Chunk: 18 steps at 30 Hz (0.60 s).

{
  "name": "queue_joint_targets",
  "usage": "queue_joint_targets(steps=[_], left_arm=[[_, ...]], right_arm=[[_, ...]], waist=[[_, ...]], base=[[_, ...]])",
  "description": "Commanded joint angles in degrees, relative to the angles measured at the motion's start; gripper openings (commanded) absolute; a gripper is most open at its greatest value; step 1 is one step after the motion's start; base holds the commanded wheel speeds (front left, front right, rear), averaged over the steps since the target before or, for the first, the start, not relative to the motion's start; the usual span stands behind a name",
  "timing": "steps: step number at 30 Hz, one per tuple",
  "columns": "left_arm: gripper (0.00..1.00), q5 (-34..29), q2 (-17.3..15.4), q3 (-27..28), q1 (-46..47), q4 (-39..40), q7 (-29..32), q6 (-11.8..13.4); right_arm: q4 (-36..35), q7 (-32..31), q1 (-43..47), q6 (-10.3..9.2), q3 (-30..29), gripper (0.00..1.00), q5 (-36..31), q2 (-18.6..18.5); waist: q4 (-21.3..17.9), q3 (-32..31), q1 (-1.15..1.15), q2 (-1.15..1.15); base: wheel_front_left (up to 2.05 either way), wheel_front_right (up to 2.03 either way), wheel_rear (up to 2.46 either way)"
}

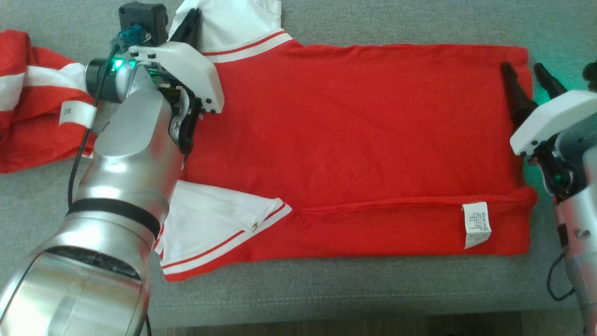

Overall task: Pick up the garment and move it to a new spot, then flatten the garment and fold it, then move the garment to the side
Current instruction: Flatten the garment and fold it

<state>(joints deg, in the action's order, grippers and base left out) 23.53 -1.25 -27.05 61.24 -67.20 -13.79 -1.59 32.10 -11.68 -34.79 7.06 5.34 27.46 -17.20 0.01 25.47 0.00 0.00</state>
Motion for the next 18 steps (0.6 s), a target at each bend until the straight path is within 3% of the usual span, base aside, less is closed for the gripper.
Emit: queue_joint_targets(steps=[1,7,18], left_arm=[[0.00,0.82,-1.64,0.48,0.86,2.23,-0.86,0.15],[0.00,1.10,-1.64,0.22,-0.37,6.94,-1.16,1.41],[0.00,-3.84,-4.39,5.20,-14.22,31.03,-1.19,3.78]], right_arm=[[-0.19,-0.21,-1.78,0.43,1.73,0.02,0.90,-1.19],[0.81,4.27,-4.01,0.43,4.72,0.00,2.69,-2.50],[-7.43,11.51,3.39,0.43,5.23,0.00,5.39,-4.52]], waist=[[0.08,0.01,0.00,0.00],[0.37,-0.47,0.00,0.00],[0.71,-3.93,0.00,0.00]], base=[[0.00,0.00,0.00],[0.00,0.00,0.00],[0.00,0.00,0.00]])
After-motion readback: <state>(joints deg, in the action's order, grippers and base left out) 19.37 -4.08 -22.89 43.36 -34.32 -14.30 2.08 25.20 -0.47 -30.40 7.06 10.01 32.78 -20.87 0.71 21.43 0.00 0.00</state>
